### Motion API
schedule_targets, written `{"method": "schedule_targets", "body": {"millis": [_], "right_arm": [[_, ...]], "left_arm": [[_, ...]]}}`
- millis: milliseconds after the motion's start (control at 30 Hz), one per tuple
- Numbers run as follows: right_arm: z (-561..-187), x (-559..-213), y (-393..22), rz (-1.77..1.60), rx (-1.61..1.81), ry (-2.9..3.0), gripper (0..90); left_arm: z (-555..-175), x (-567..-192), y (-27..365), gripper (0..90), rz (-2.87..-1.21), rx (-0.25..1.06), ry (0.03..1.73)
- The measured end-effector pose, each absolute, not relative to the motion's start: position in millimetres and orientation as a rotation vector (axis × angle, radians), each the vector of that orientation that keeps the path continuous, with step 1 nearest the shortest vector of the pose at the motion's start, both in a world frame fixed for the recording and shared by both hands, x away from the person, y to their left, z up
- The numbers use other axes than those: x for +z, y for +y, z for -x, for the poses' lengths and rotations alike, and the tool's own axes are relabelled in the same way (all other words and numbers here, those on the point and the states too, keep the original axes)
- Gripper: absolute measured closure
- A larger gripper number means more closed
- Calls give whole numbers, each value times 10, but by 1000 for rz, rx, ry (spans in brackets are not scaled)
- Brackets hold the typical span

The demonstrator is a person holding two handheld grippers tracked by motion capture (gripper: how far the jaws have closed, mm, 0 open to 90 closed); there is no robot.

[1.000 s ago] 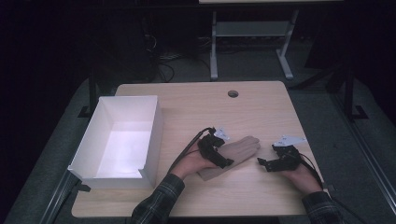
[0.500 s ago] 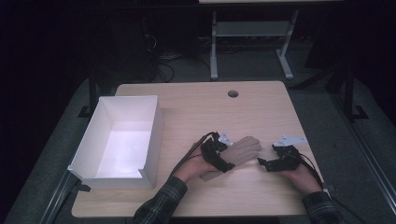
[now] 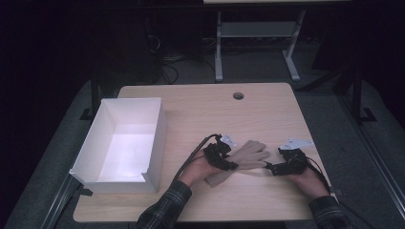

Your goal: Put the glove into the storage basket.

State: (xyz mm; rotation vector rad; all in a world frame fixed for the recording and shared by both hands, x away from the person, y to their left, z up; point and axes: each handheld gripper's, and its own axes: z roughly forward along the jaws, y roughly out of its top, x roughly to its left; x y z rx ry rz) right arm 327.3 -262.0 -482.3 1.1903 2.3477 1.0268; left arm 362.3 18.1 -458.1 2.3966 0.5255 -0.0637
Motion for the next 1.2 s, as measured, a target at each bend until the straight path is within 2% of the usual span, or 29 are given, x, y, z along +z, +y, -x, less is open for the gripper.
{"method": "schedule_targets", "body": {"millis": [367,1200], "right_arm": [[-3274,-4823,-2621,-1190,1027,2348,125],[-3273,-4824,-2618,-1192,1028,2346,126]], "left_arm": [[-3642,-4442,269,678,-2373,-70,570],[-3640,-3579,618,679,-2284,15,671]]}}
